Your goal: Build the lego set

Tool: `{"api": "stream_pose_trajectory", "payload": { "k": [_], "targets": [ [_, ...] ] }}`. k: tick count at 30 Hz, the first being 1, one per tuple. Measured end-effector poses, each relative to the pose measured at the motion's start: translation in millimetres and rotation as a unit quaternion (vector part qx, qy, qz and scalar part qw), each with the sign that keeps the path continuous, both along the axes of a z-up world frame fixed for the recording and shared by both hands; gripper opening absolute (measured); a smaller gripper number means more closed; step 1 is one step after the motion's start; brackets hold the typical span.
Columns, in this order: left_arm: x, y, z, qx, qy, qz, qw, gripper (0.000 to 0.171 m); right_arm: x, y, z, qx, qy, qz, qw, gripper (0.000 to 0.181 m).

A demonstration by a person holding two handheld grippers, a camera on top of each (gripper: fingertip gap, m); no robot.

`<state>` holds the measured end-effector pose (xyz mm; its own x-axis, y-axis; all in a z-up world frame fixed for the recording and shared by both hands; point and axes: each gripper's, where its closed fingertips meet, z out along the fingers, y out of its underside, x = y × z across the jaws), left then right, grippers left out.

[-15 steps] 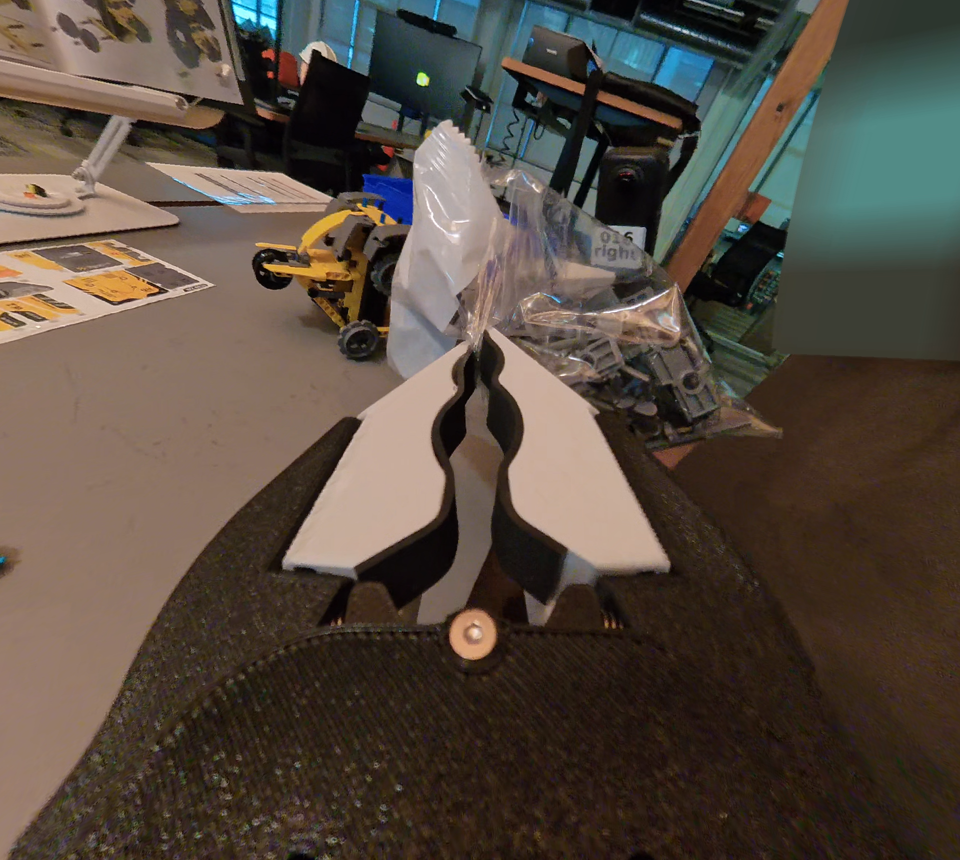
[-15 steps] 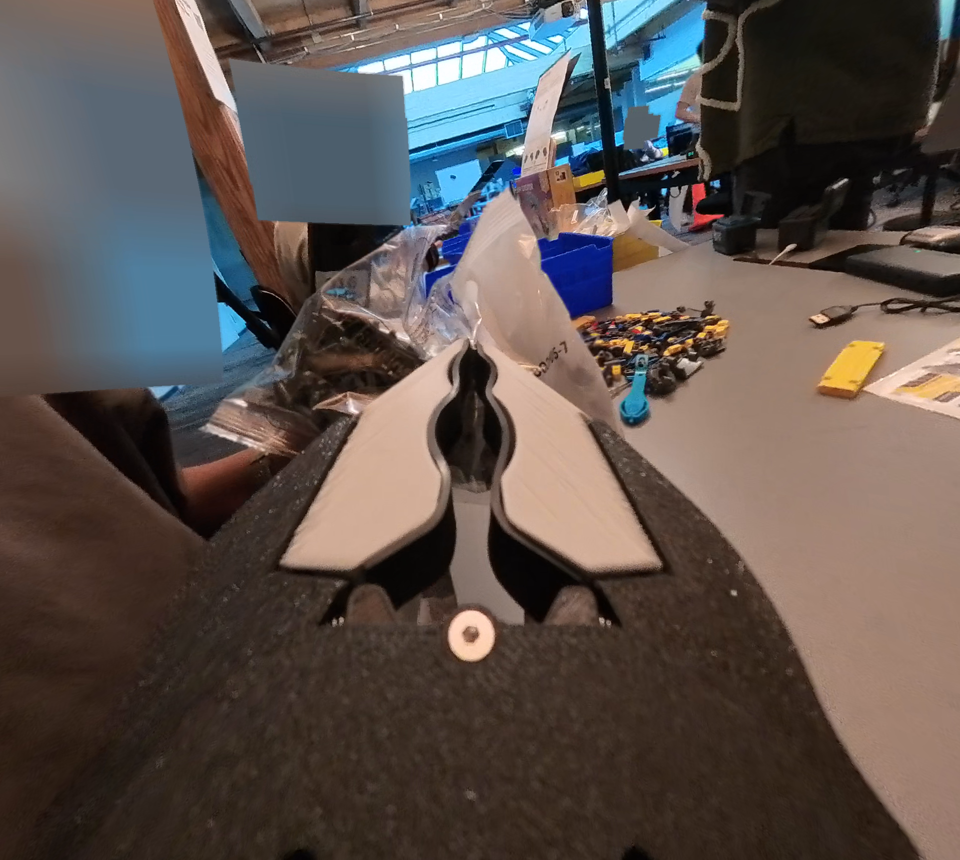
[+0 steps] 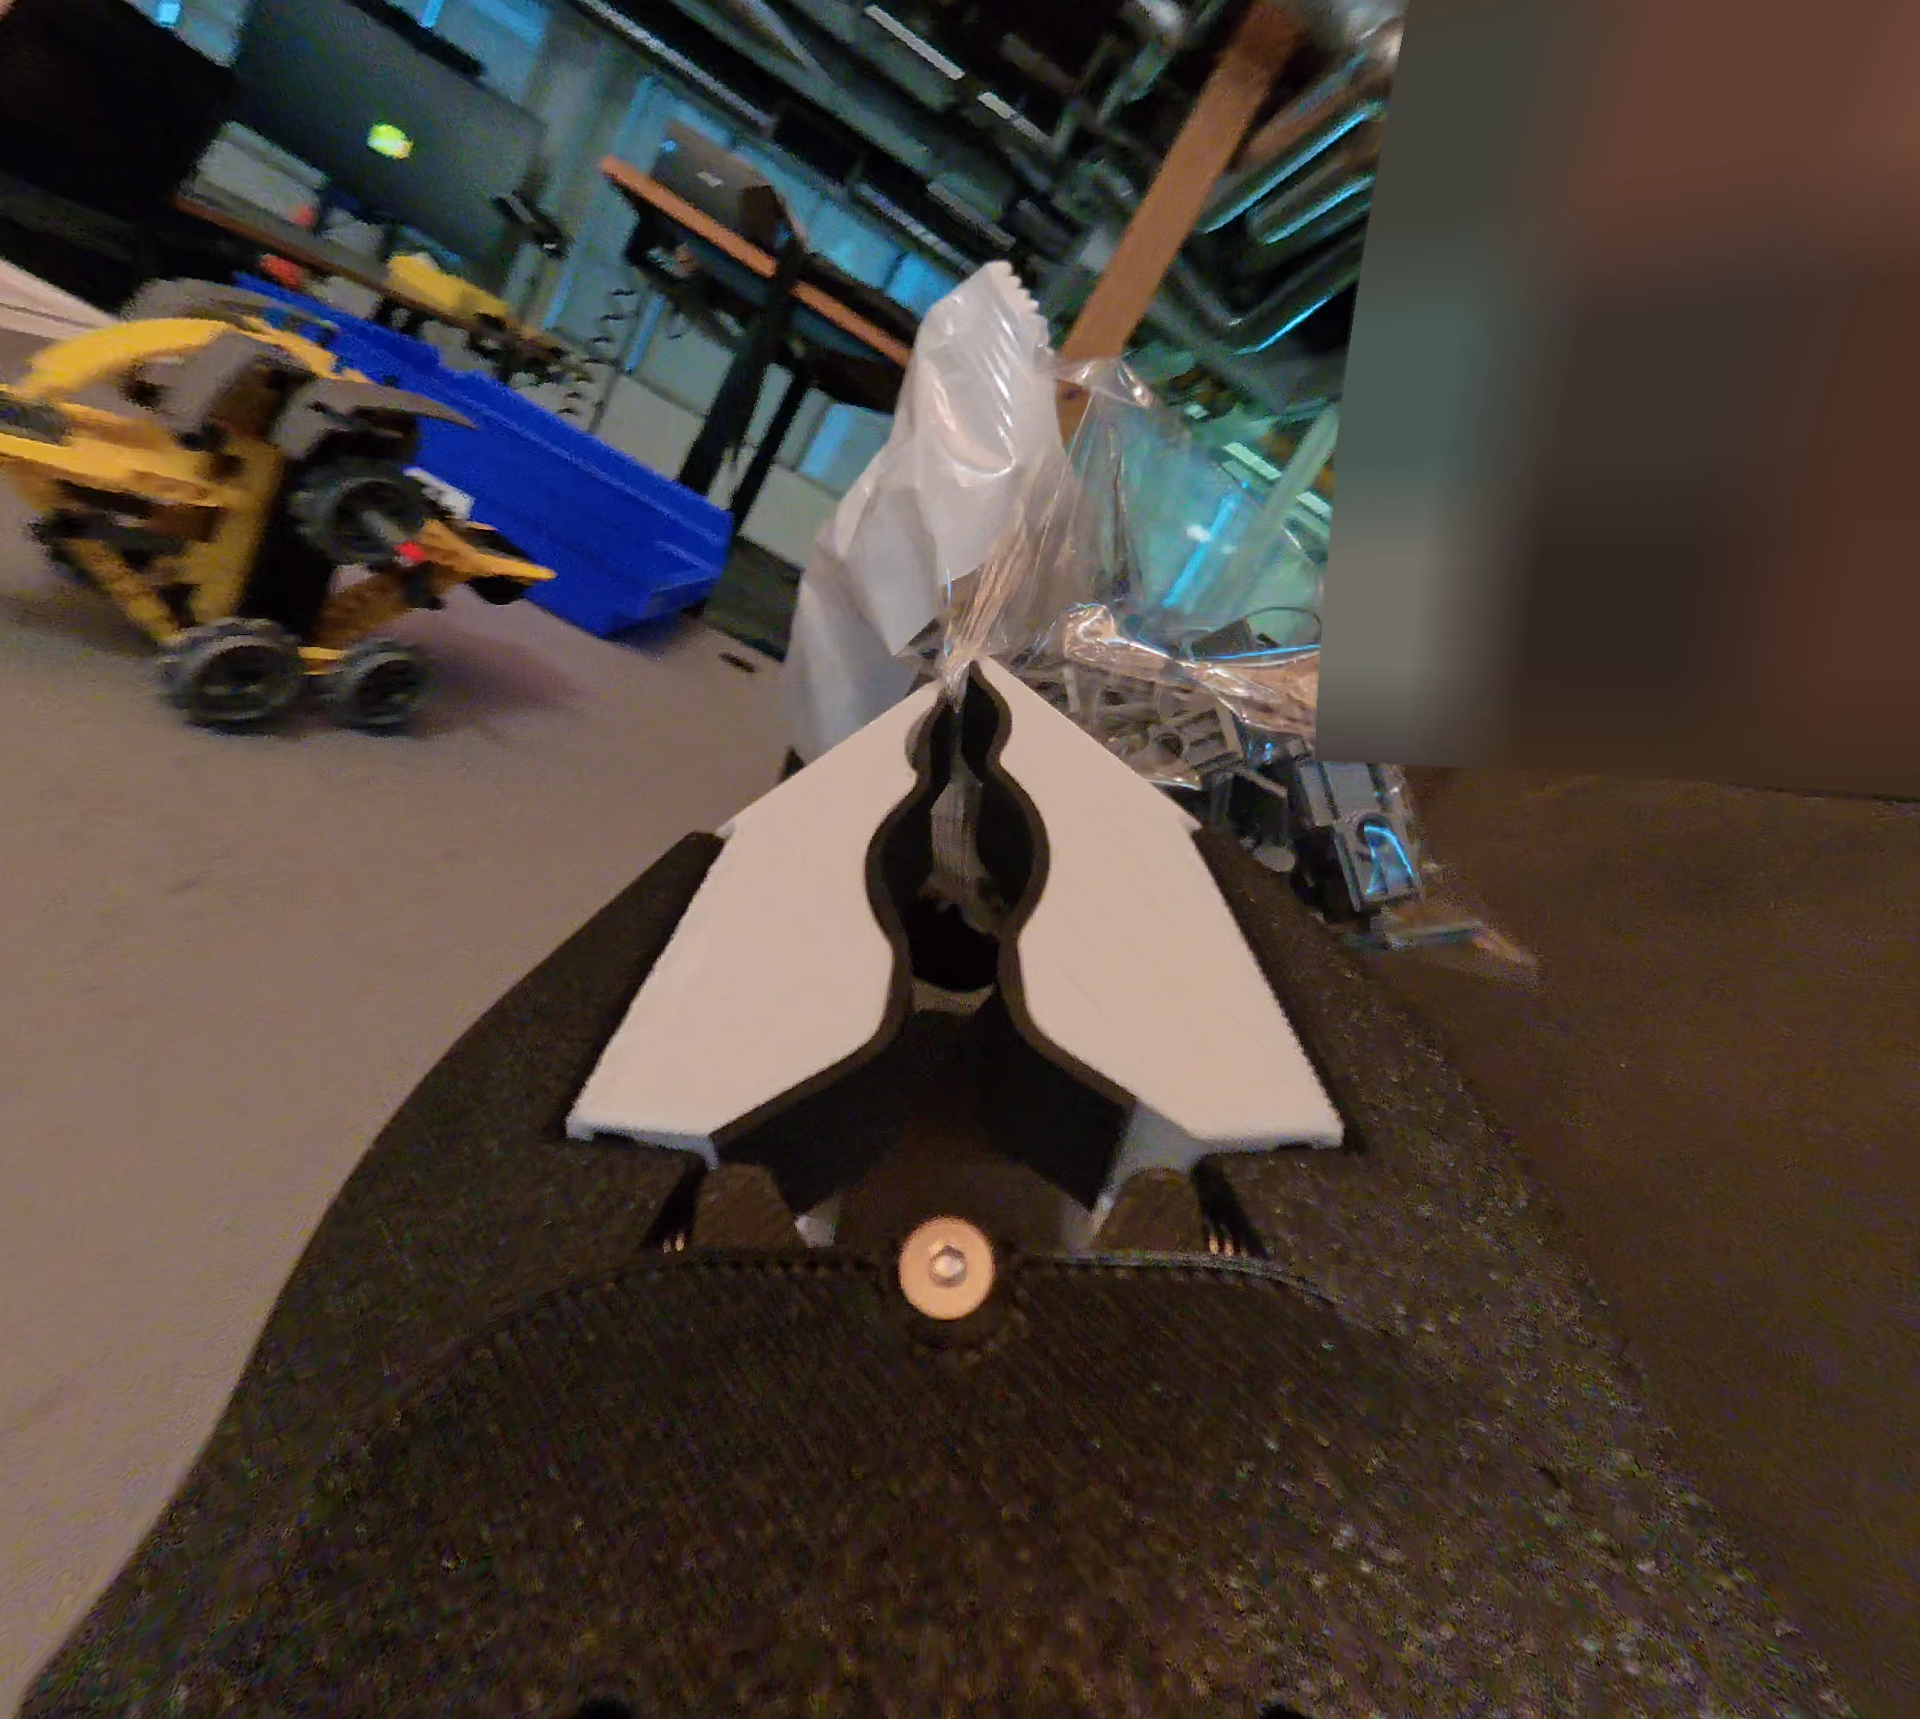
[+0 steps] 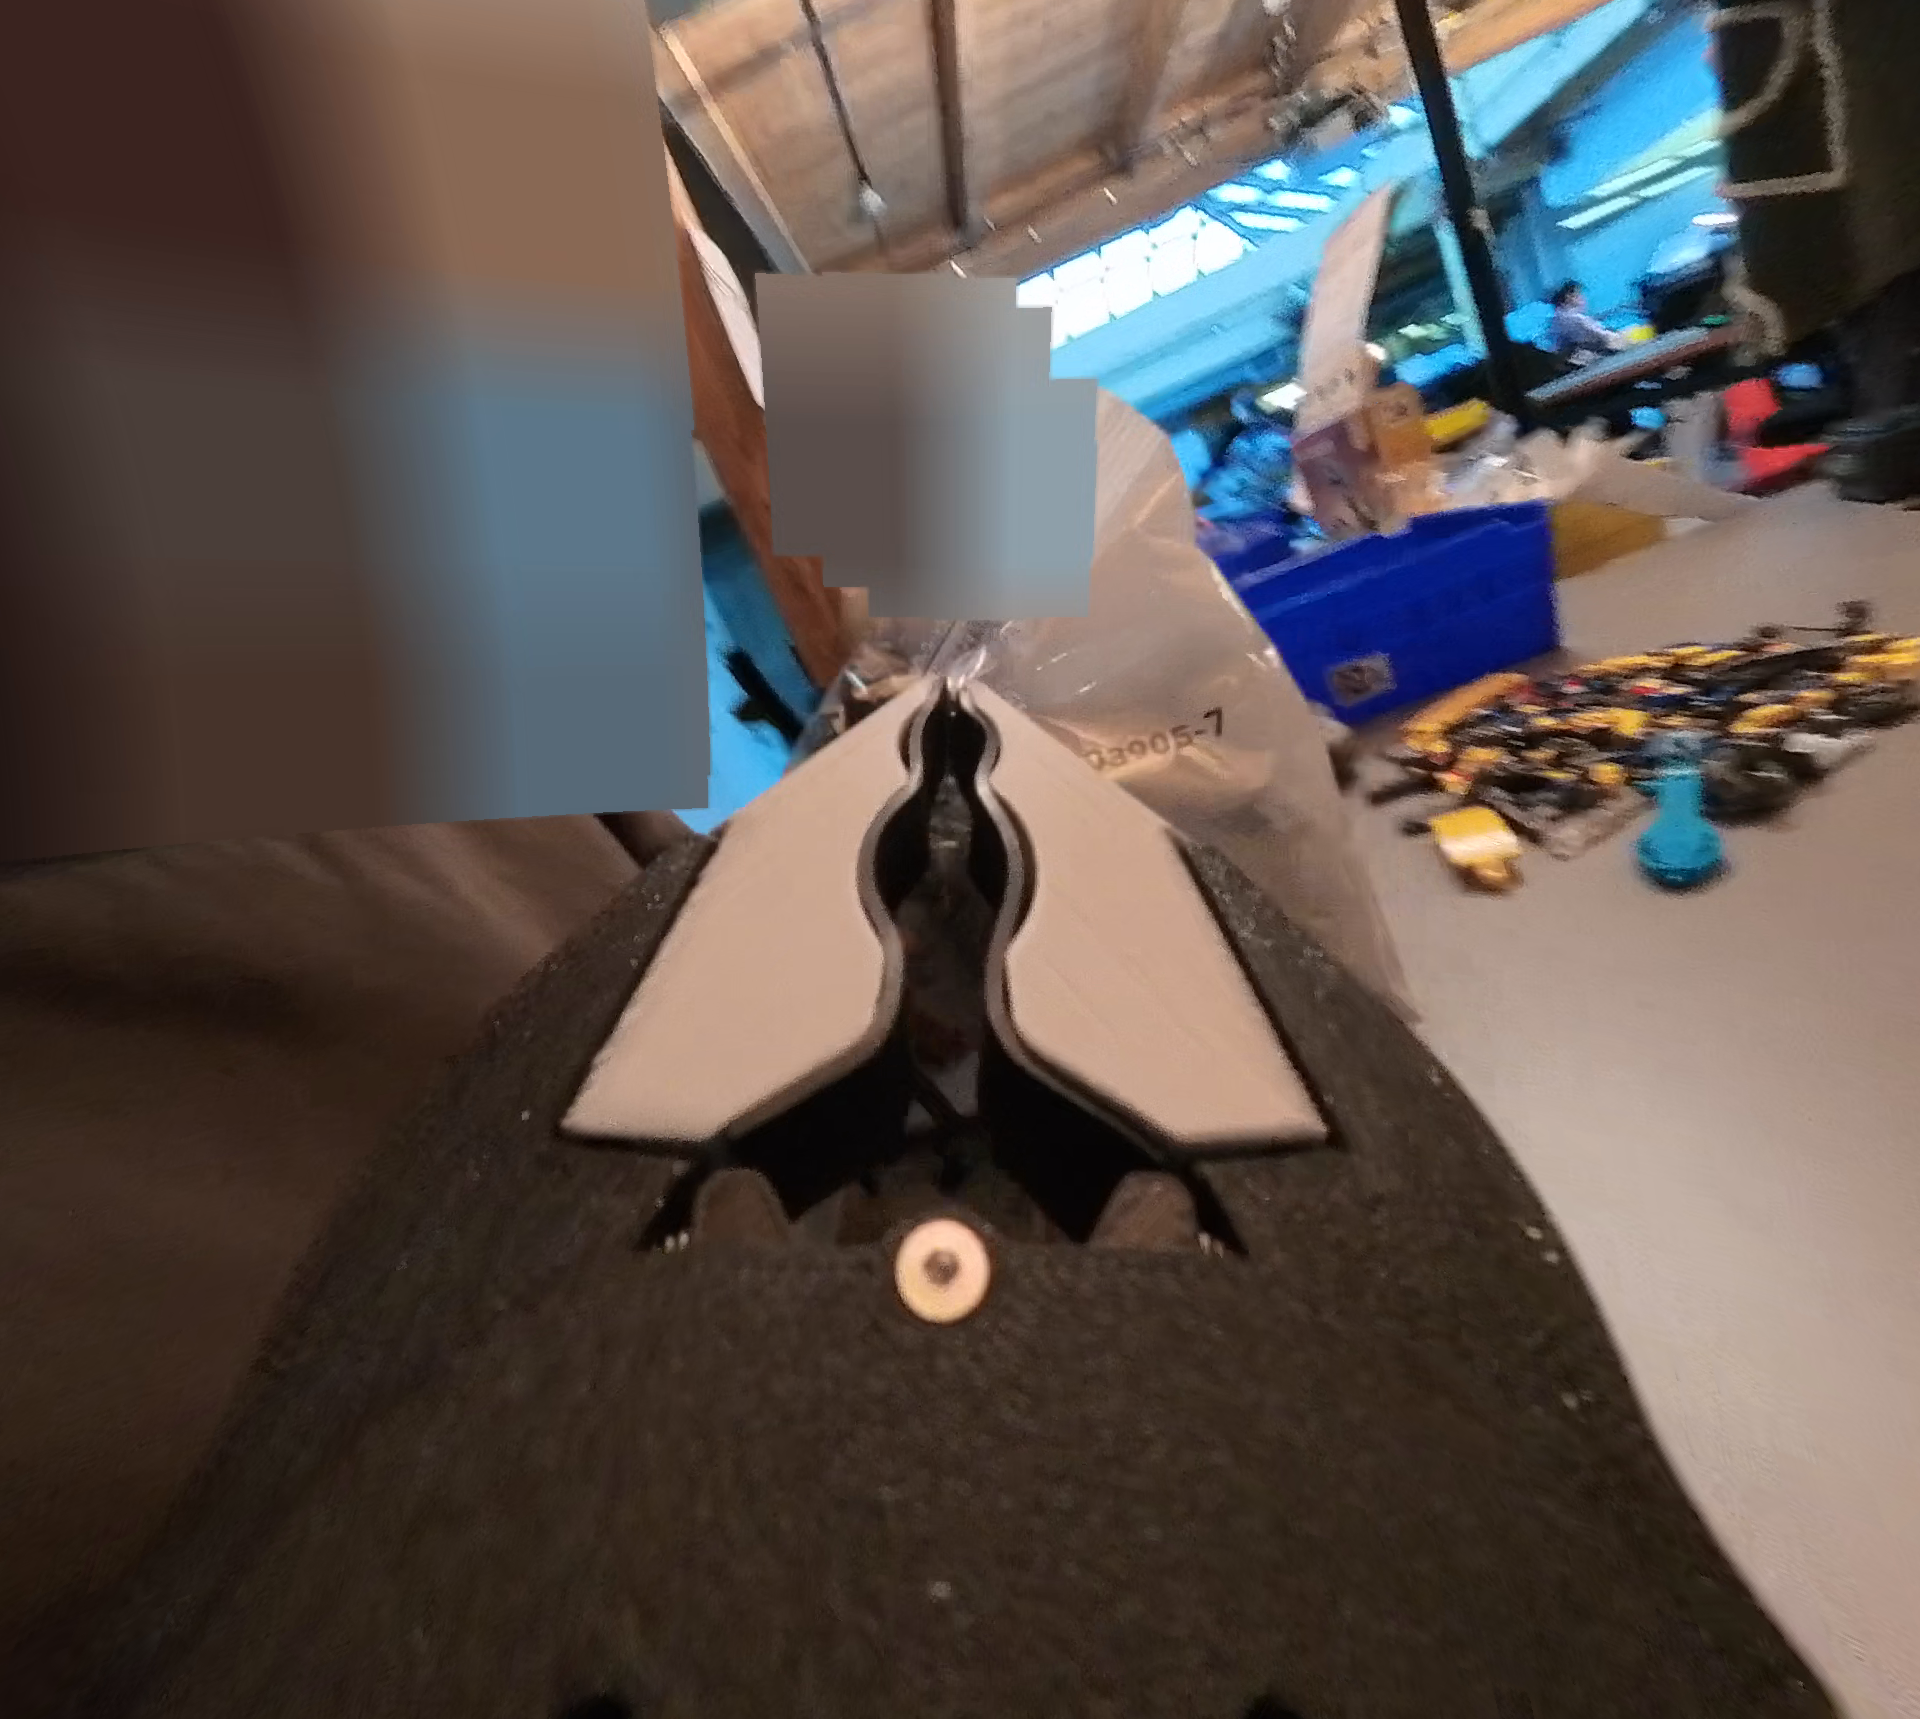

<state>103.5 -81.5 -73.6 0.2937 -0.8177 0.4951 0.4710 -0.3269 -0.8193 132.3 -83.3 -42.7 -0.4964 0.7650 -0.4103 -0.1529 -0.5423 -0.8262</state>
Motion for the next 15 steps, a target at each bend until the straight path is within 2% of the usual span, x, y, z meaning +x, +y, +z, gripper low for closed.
{"api": "stream_pose_trajectory", "payload": {
  "k": [4, 8, 10, 13, 15],
  "targets": [
    [13.0, -4.7, 3.6, 0.013, -0.057, -0.044, 0.997, 0.0, 11.6, 5.5, 8.1, -0.106, 0.072, 0.056, 0.99, 0.0],
    [21.8, -7.3, 5.8, 0.022, -0.059, -0.06, 0.996, 0.0, 21.4, 9.5, 9.0, -0.141, 0.105, 0.073, 0.982, 0.0],
    [19.7, -1.1, -2.1, 0.026, -0.012, -0.026, 0.999, 0.0, 18.9, 12.8, 1.1, -0.101, 0.084, 0.035, 0.991, 0.0],
    [12.8, 7.0, -13.0, 0.024, 0.071, 0.035, 0.997, 0.0, 11.8, 25.9, -19.5, -0.018, 0.003, -0.051, 0.999, 0.0],
    [13.8, 8.2, -15.4, 0.024, 0.1, 0.052, 0.993, 0.0, 12.0, 34.7, -26.8, 0.018, -0.031, -0.101, 0.994, 0.012]
  ]
}}
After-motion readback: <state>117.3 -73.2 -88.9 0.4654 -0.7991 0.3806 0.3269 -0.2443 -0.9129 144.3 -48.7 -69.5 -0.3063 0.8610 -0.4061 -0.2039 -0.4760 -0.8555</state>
